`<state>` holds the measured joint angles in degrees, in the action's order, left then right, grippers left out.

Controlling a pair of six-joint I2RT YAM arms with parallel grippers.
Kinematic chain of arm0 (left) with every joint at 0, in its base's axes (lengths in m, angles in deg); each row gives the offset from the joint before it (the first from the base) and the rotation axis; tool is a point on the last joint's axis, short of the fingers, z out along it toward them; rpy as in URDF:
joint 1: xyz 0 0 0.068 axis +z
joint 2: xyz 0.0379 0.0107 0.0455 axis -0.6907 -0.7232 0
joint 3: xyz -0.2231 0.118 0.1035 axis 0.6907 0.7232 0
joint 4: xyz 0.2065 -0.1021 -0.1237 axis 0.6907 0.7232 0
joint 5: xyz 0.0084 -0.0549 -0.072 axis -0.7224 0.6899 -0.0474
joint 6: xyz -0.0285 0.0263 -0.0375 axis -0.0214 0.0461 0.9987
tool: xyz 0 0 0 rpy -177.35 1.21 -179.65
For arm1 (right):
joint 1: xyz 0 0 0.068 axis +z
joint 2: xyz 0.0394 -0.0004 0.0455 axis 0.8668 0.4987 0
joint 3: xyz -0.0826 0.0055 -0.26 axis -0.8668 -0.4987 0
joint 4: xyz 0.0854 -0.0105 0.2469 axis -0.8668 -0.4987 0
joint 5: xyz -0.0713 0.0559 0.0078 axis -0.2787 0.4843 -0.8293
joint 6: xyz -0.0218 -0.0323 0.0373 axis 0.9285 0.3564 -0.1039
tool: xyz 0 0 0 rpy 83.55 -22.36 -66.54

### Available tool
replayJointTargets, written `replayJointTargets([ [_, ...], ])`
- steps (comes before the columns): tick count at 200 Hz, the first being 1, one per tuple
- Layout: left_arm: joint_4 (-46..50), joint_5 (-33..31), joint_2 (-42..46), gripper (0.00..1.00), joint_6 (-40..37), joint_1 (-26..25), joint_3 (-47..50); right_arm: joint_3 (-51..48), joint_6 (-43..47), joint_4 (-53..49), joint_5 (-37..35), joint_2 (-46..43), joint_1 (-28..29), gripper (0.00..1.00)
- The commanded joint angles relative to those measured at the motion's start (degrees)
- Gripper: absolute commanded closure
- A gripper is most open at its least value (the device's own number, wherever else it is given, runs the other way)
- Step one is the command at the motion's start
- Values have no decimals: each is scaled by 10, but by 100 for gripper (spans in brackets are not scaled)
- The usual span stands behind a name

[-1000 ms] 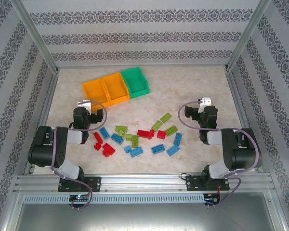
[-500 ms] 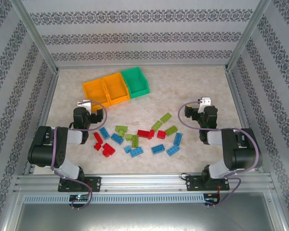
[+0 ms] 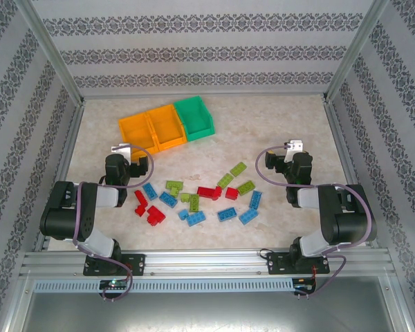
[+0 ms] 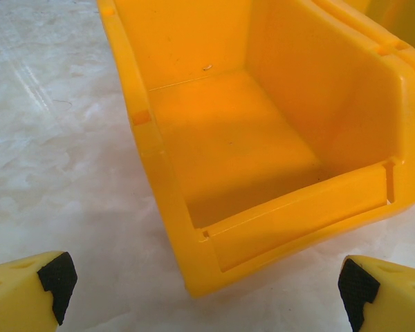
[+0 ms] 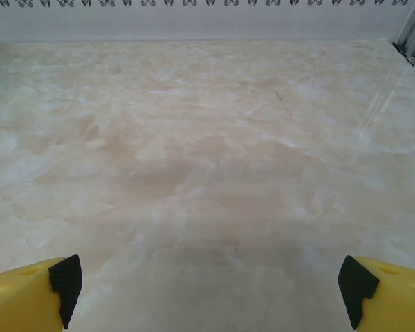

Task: Sort the legos into containers by color

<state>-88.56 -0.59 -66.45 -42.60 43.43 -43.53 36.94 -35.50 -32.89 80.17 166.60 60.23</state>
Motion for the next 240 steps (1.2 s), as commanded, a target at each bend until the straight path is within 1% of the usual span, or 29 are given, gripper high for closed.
replayJointTargets([
  [1, 29, 25, 20, 1, -17, 6, -28, 8, 3, 20, -4, -3, 4, 2],
  [4, 49, 23, 28, 1, -15, 6, -35, 8, 3, 20, -4, -2, 4, 2],
  [15, 181, -8, 59, 1, 11, 6, -91, 8, 3, 20, -4, -3, 4, 2],
  [21, 232, -13, 74, 1, 20, 7, -113, 8, 3, 20, -4, -3, 4, 2],
  [29, 249, -1, 95, 0, 26, 6, -121, 8, 3, 20, -4, -3, 4, 2],
  [38, 254, 5, 123, 0, 52, 6, -122, 8, 3, 20, -4, -2, 4, 2],
  [49, 279, -5, 150, 0, 87, 6, -133, 8, 3, 20, -4, -2, 3, 2],
  [58, 339, -26, 162, 1, 120, 6, -159, 8, 3, 20, -4, -3, 4, 2],
  [71, 453, -59, 149, 1, 139, 6, -216, 8, 3, 20, -4, -3, 4, 2],
  [82, 542, -89, 121, 1, 146, 6, -286, 8, 3, 20, -4, -2, 4, 2],
  [95, 616, -125, 83, 1, 169, 7, -341, 8, 4, 20, -4, -2, 4, 2],
  [106, 660, -122, 52, 1, 183, 7, -378, 8, 4, 20, -5, -2, 4, 2],
  [121, 687, -80, 11, 0, 192, 8, -414, 8, 4, 20, -5, -3, 4, 2],
  [131, 702, -62, -19, 2, 204, 7, -437, 8, 4, 20, -6, -3, 5, 2],
  [139, 717, -58, -42, 3, 214, 7, -455, 8, 4, 20, -5, -3, 5, 2],
  [154, 735, -53, -78, 8, 222, 8, -480, 8, 4, 21, -5, -3, 5, 2],
  [173, 744, -51, -105, 13, 232, 10, -494, 8, 4, 21, -6, -2, 4, 2],
  [192, 742, -56, -123, 13, 243, 15, -499, 8, 4, 20, -6, -2, 5, 2],
  [210, 738, -46, -143, 16, 243, 18, -503, 8, 4, 20, -6, -3, 5, 2],
  [216, 738, -44, -149, 20, 243, 20, -506, 8, 4, 21, -6, -3, 5, 2],
  [240, 738, -35, -170, 41, 237, 23, -517, 8, 4, 21, -6, -3, 5, 2],
])
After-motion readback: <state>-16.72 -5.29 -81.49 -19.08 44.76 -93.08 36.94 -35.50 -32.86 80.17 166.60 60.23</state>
